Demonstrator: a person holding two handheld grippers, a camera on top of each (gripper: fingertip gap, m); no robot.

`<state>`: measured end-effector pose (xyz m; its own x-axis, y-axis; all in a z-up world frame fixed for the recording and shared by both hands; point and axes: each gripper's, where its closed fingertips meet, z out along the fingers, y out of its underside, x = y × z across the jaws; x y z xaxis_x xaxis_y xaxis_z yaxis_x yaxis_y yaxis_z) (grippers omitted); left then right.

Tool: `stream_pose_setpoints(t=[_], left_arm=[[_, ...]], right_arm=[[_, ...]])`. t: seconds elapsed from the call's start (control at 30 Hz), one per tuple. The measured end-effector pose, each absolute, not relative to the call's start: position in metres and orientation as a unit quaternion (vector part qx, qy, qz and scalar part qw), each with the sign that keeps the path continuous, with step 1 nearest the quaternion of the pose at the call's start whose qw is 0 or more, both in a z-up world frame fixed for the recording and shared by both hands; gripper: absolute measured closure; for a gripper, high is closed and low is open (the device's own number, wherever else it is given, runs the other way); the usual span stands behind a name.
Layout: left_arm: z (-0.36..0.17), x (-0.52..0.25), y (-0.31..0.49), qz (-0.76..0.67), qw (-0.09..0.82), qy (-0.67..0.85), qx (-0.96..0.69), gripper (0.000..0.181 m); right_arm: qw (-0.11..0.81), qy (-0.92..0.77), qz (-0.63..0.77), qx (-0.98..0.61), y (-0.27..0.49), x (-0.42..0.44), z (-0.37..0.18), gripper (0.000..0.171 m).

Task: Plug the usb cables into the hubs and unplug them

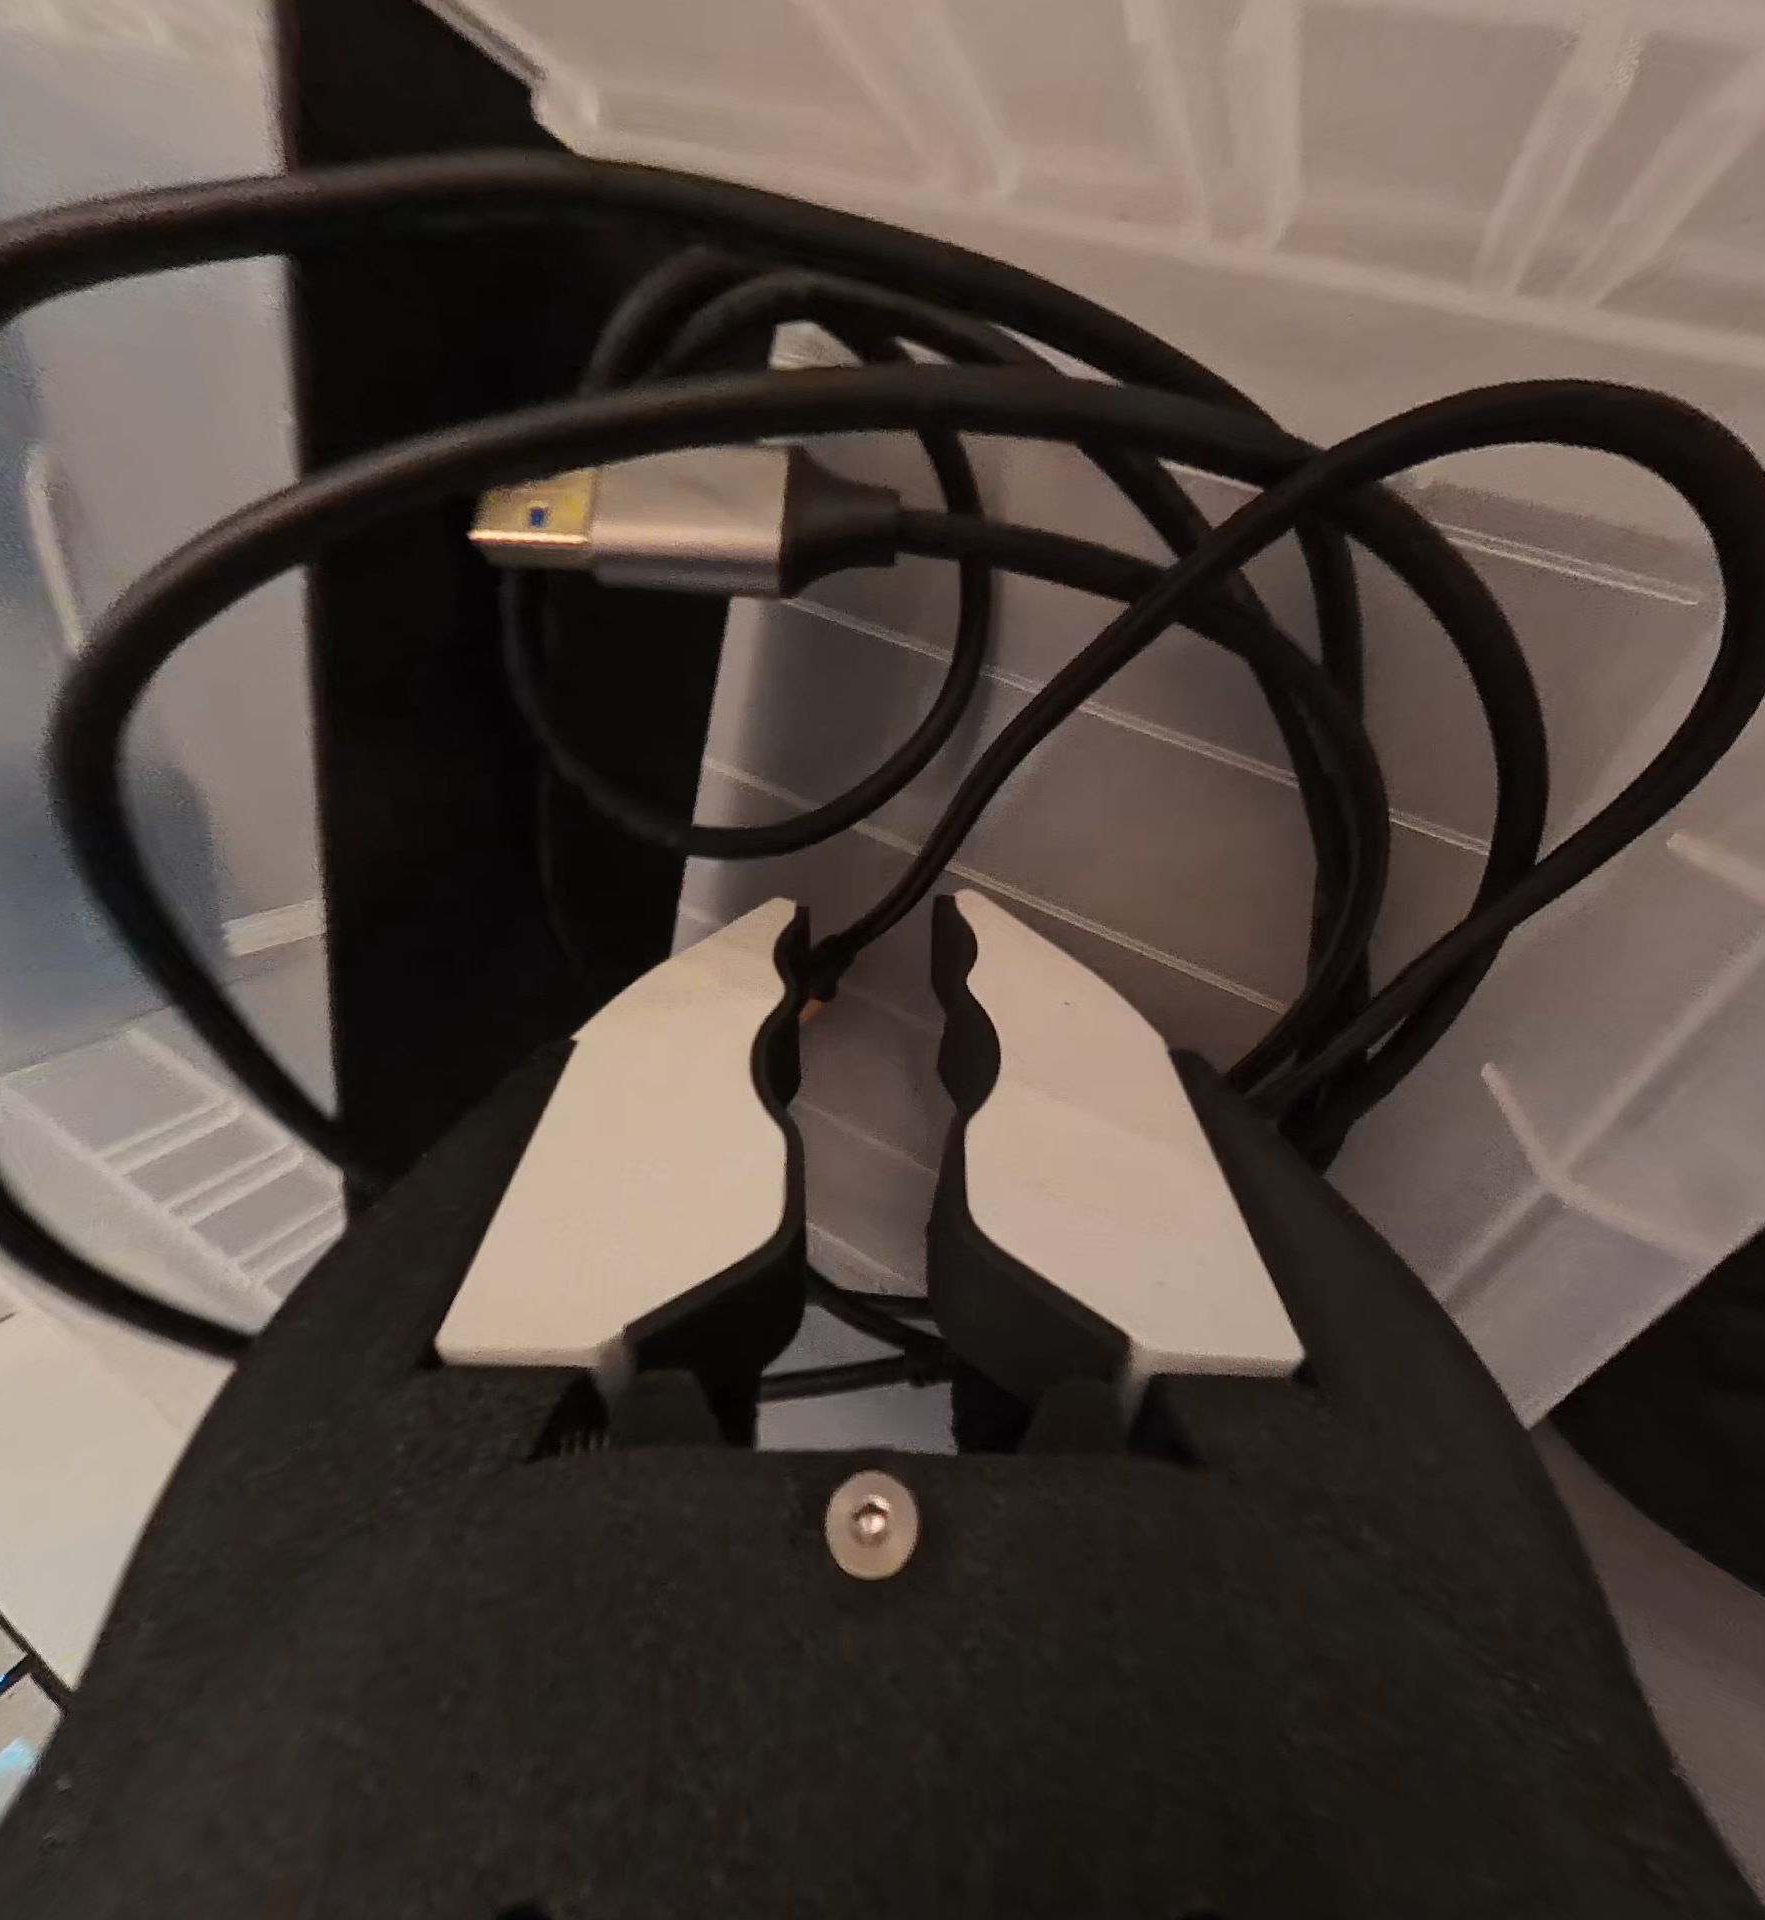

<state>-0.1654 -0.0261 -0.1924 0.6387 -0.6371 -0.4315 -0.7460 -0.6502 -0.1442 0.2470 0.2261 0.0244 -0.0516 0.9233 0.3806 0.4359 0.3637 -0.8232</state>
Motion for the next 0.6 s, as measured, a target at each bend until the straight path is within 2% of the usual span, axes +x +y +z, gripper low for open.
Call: stream_pose_setpoints(t=[0.17, 0.27, 0.5, 0.6], left_arm=[[-0.197, -0.164, -0.028, 0.171, 0.124, 0.412, -0.887, 0.176], [-0.181, -0.164, -0.032, 0.181, 0.127, 0.409, -0.885, 0.177], [-0.103, -0.176, -0.049, 0.261, 0.157, 0.379, -0.873, 0.177], [-0.057, -0.172, -0.052, 0.295, 0.2, 0.36, -0.862, 0.177]], right_arm=[[0.464, -0.68, 0.252, -0.509, 0.229, 0.246, 0.019, 0.161], [0.461, -0.68, 0.25, -0.512, 0.231, 0.247, 0.017, 0.161], [0.462, -0.68, 0.252, -0.51, 0.231, 0.247, 0.018, 0.161], [0.464, -0.681, 0.252, -0.507, 0.229, 0.246, 0.02, 0.161]])
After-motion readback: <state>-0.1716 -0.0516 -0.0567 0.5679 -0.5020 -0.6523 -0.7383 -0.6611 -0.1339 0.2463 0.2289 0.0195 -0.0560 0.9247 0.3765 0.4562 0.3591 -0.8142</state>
